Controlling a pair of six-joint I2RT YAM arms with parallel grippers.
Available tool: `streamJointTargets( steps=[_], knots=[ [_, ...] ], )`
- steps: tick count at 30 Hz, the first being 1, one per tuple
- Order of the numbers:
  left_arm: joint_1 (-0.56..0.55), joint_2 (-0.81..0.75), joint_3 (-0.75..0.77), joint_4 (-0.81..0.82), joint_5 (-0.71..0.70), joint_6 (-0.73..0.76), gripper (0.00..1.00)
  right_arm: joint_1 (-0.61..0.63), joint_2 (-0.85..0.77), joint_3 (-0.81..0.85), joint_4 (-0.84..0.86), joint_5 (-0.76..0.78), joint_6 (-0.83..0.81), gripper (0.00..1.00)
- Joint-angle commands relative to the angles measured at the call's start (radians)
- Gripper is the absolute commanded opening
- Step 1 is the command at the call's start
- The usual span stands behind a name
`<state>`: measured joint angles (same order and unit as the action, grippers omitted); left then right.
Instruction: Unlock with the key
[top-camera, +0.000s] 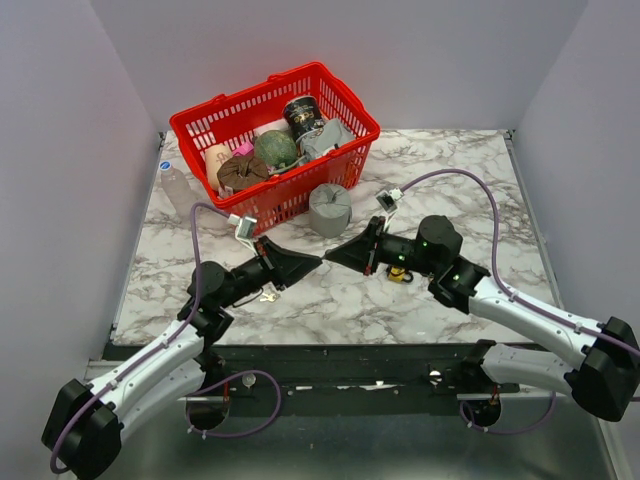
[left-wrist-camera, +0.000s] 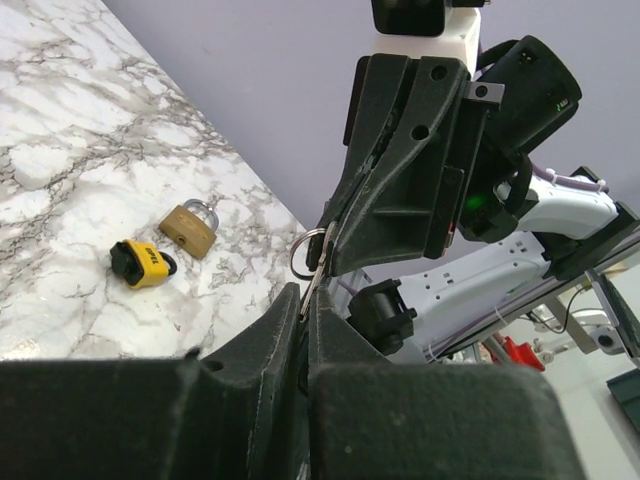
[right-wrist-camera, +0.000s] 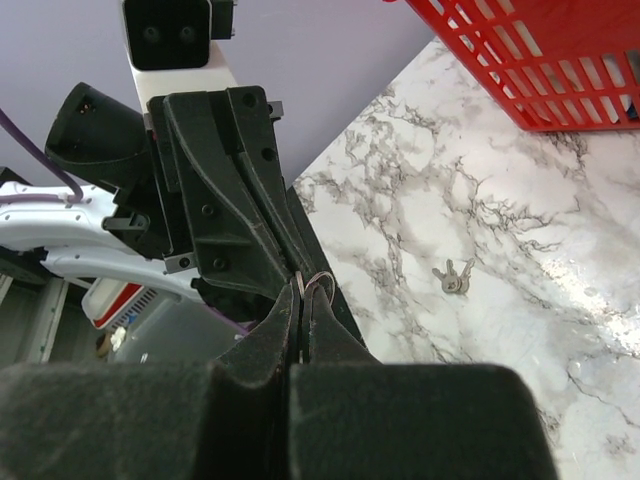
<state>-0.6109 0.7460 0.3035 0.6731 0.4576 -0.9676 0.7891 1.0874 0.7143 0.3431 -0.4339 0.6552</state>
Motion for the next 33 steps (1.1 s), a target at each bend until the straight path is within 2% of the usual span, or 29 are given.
streamJointTargets(
  steps=[1,2,4,7,8,10,11,14,17,19,22,23,26,29,33],
  knots=[
    [-0.006,-0.030,-0.014,0.052,0.019,0.000,0.07,-0.011,0.020,0.014,0.007,-0.020,0.001,0.01],
    [-0.006,-0.031,-0.014,0.054,0.018,0.000,0.01,-0.013,0.022,0.013,0.007,-0.023,0.000,0.01],
    [-0.006,-0.036,-0.018,0.057,0.021,0.003,0.00,-0.014,0.025,0.010,0.005,-0.028,-0.003,0.01],
    [-0.004,-0.051,-0.009,0.034,0.038,0.020,0.00,-0.027,0.013,0.010,-0.027,-0.029,-0.022,0.14],
    [-0.004,-0.056,-0.003,-0.018,0.045,0.032,0.00,-0.033,0.003,0.011,-0.041,-0.029,-0.029,0.29],
    [0.002,-0.072,0.037,-0.102,0.061,0.090,0.00,-0.051,-0.017,0.014,-0.091,-0.023,-0.071,0.44],
    [0.003,-0.079,0.055,-0.219,0.061,0.118,0.00,-0.056,-0.046,0.023,-0.113,-0.022,-0.092,0.58],
    [0.008,-0.083,0.127,-0.405,0.100,0.230,0.00,-0.064,-0.081,0.057,-0.243,-0.031,-0.216,0.73],
    [0.010,-0.047,0.210,-0.553,0.215,0.346,0.00,-0.063,-0.093,0.108,-0.398,-0.066,-0.357,0.74],
    [0.010,0.008,0.274,-0.619,0.278,0.426,0.00,-0.062,-0.095,0.143,-0.487,-0.133,-0.452,0.72],
    [0.008,0.090,0.350,-0.760,0.407,0.515,0.00,-0.060,-0.067,0.189,-0.588,-0.211,-0.537,0.58],
    [0.010,0.104,0.367,-0.832,0.426,0.577,0.00,-0.059,-0.058,0.198,-0.605,-0.232,-0.551,0.50],
    [0.008,0.134,0.411,-0.938,0.454,0.693,0.00,-0.045,-0.021,0.223,-0.645,-0.290,-0.589,0.42],
    [0.008,0.151,0.434,-0.989,0.484,0.736,0.00,-0.028,-0.012,0.228,-0.653,-0.284,-0.606,0.41],
    [0.008,0.156,0.425,-0.978,0.507,0.739,0.00,-0.021,0.008,0.229,-0.665,-0.289,-0.620,0.40]
  ],
)
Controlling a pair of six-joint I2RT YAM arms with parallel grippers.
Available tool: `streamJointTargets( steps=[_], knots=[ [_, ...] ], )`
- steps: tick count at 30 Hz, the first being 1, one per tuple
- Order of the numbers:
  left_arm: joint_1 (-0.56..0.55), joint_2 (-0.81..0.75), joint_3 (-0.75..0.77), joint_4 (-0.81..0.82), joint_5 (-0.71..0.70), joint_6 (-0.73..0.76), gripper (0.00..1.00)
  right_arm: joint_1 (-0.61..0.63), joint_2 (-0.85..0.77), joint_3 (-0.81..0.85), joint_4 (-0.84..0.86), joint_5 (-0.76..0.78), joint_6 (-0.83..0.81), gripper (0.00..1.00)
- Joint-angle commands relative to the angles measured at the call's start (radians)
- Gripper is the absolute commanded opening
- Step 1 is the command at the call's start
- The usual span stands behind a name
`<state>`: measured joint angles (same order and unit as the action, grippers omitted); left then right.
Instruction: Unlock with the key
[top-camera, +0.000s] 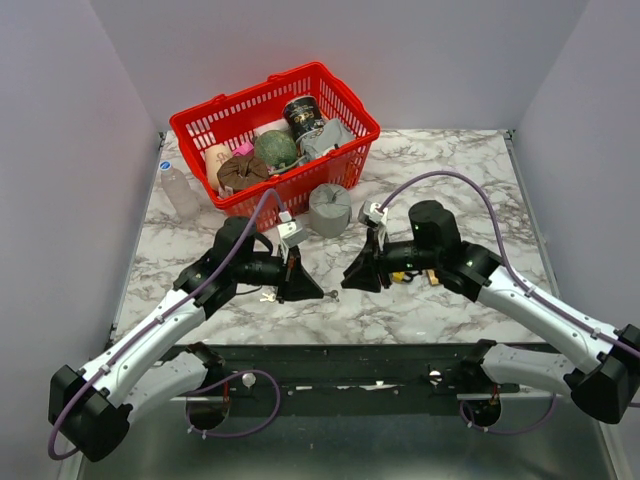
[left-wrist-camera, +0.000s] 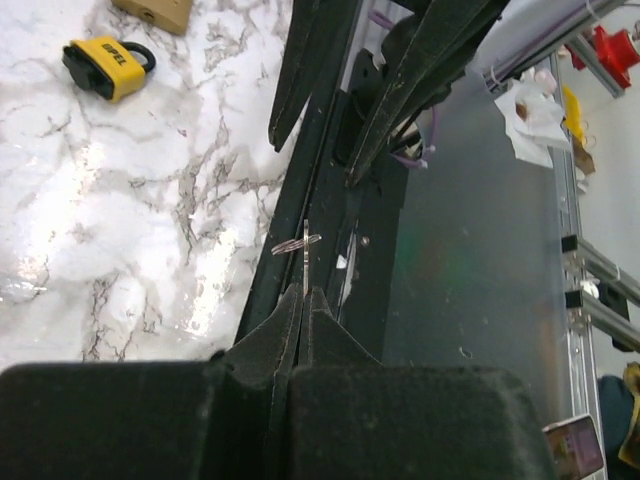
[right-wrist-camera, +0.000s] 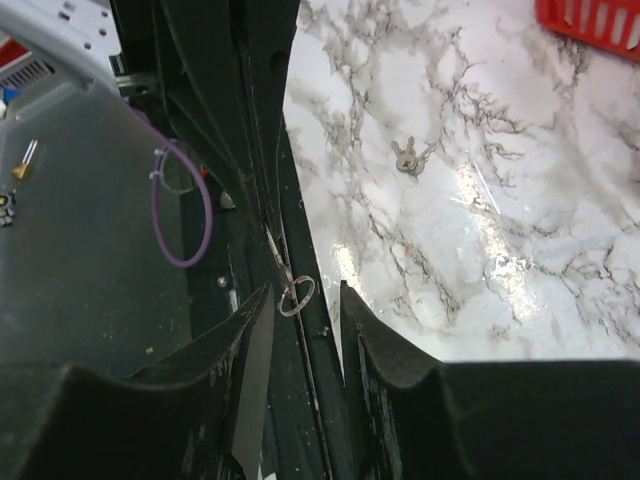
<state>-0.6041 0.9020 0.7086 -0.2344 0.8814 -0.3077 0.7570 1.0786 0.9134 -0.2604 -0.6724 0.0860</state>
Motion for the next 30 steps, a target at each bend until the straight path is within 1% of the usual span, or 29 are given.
streamJointTargets(
  steps=[1,11,18,23,25,26,30],
  knots=[
    [0.003,-0.002,0.017,-0.071,0.085,0.081,0.00,0.013,0.024,0.030,-0.063,-0.055,-0.052,0.40],
    [0.003,0.000,0.005,-0.052,0.106,0.078,0.00,0.074,0.083,0.031,-0.036,-0.062,-0.046,0.38],
    [0.003,-0.003,0.005,-0.051,0.103,0.076,0.00,0.093,0.098,0.033,-0.020,-0.079,-0.040,0.29],
    [0.001,-0.002,0.003,-0.049,0.105,0.078,0.00,0.097,0.104,0.032,-0.008,-0.105,-0.035,0.24],
    [0.001,-0.003,0.002,-0.049,0.106,0.076,0.00,0.099,0.109,0.033,0.001,-0.125,-0.031,0.22],
    [0.001,-0.003,0.000,-0.046,0.105,0.078,0.00,0.099,0.109,0.033,0.003,-0.134,-0.032,0.18],
    [0.001,-0.006,0.000,-0.045,0.103,0.078,0.00,0.099,0.118,0.033,0.010,-0.177,-0.026,0.13]
  ],
)
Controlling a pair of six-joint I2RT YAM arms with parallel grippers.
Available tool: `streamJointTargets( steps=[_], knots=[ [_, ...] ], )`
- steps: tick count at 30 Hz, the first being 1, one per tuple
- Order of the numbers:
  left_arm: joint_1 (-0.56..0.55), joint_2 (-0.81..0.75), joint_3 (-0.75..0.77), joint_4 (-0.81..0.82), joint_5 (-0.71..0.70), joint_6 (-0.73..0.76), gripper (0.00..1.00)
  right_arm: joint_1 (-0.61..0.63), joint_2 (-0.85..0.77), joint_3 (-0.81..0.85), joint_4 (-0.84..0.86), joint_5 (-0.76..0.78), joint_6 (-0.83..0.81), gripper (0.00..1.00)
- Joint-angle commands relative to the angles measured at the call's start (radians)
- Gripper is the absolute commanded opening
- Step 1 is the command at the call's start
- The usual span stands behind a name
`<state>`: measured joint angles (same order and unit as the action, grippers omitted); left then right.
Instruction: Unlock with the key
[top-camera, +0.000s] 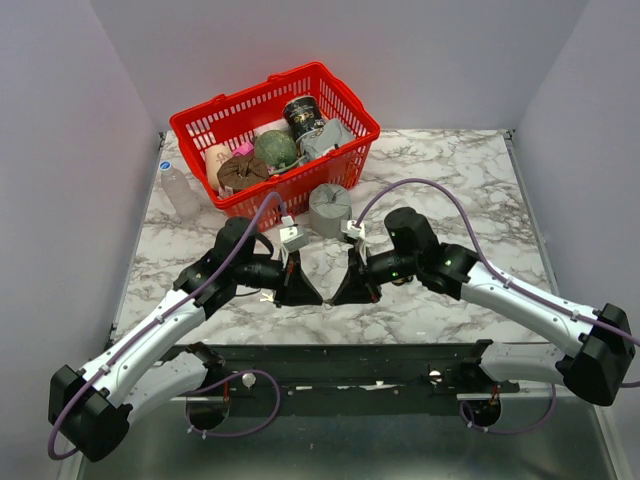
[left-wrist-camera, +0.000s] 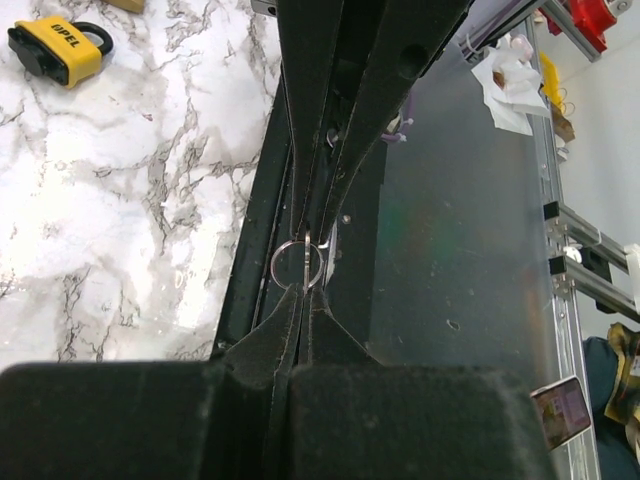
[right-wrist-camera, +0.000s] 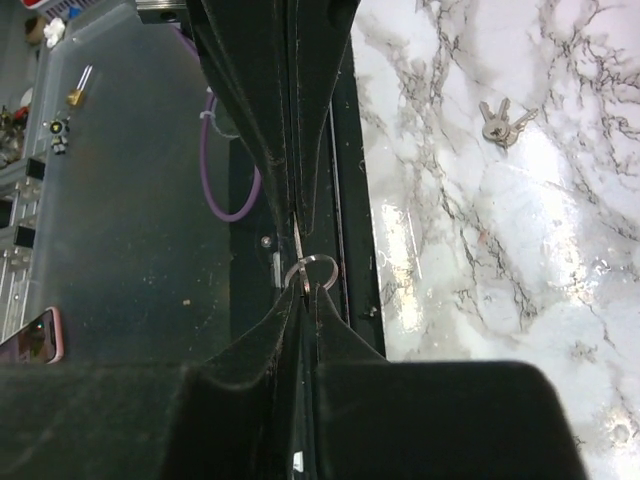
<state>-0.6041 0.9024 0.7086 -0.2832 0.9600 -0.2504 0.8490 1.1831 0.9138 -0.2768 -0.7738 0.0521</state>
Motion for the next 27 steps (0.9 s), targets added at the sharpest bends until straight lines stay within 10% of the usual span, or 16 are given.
streamJointTargets(
  steps=[1,13,20,27],
  knots=[
    [0.001,-0.007,0.002,0.004,0.025,0.020,0.00,0.009,0.015,0.033,0.027,-0.079,0.006,0.12],
    [0.003,-0.034,-0.020,0.067,-0.041,-0.041,0.00,0.007,-0.013,-0.024,0.146,-0.019,0.099,0.01],
    [0.004,-0.126,-0.043,0.078,-0.211,-0.092,0.85,0.005,-0.019,-0.081,0.255,0.135,0.221,0.01],
    [0.006,-0.276,-0.171,0.326,-0.443,-0.344,0.93,0.002,-0.060,-0.177,0.492,0.217,0.368,0.01]
  ],
)
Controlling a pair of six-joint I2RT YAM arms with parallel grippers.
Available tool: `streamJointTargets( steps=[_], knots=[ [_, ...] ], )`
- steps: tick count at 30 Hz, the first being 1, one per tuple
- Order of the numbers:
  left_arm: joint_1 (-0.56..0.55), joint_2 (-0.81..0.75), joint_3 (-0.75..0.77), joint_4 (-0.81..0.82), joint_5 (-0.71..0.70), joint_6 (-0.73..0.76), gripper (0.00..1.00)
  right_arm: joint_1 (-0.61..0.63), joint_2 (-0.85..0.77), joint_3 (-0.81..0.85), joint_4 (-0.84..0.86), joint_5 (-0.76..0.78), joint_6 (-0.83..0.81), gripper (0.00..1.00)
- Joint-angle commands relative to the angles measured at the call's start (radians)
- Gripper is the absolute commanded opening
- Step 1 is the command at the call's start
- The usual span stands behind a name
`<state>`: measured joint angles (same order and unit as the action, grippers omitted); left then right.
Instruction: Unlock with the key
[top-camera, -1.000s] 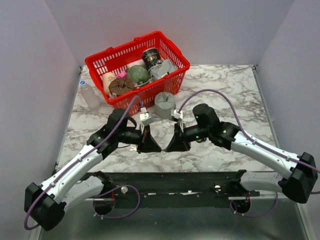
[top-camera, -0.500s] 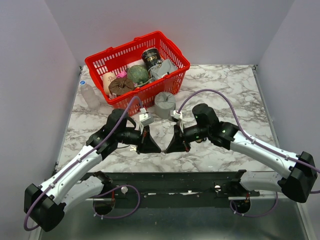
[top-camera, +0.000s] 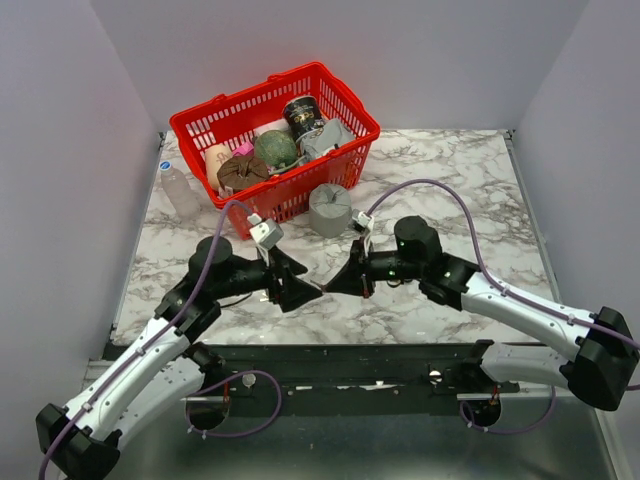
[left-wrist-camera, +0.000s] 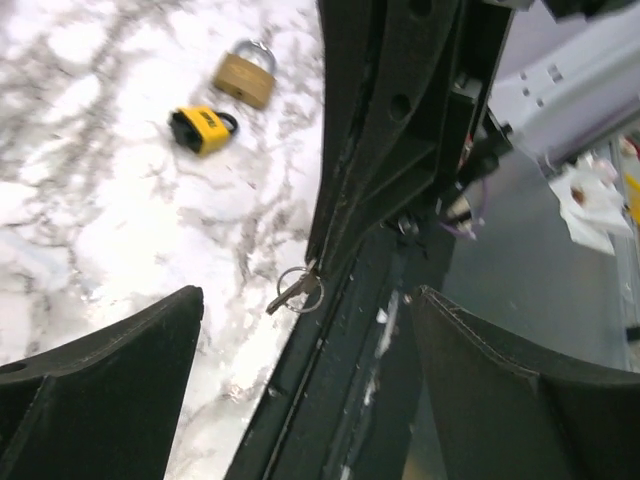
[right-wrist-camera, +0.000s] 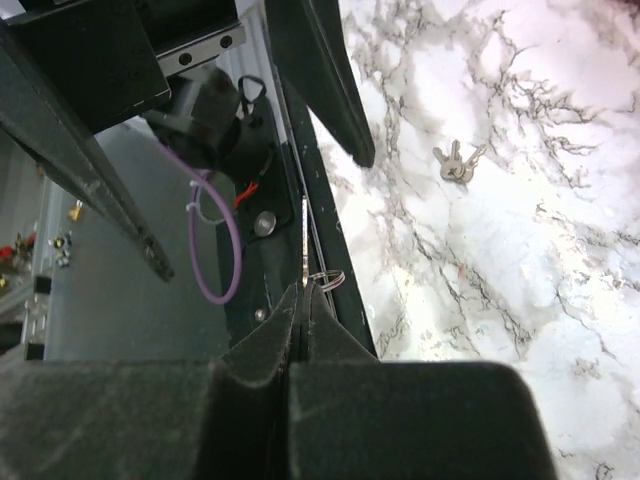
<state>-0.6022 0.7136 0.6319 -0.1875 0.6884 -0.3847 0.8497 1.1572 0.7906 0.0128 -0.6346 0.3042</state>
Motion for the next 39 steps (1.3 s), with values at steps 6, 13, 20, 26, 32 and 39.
streamJointTargets(
  steps=[6,13,20,26,32,39],
  knots=[
    [0.002,-0.160,-0.291,0.643,-0.274,-0.453,0.92,0.003,-0.048,-0.129,0.412,0.064,0.225,0.01],
    [0.002,-0.126,-0.299,0.747,-0.276,-0.514,0.80,0.002,-0.033,-0.149,0.498,0.049,0.266,0.01],
    [0.002,-0.085,-0.259,0.714,-0.217,-0.499,0.67,0.002,-0.042,-0.171,0.555,0.090,0.337,0.01],
    [0.001,-0.082,-0.258,0.709,-0.216,-0.508,0.49,0.002,-0.039,-0.186,0.592,0.113,0.368,0.01],
    [0.002,-0.095,-0.262,0.704,-0.214,-0.523,0.34,0.003,-0.030,-0.186,0.601,0.127,0.388,0.01],
    [0.001,-0.106,-0.270,0.697,-0.214,-0.533,0.21,0.002,-0.011,-0.185,0.595,0.139,0.398,0.01]
  ],
)
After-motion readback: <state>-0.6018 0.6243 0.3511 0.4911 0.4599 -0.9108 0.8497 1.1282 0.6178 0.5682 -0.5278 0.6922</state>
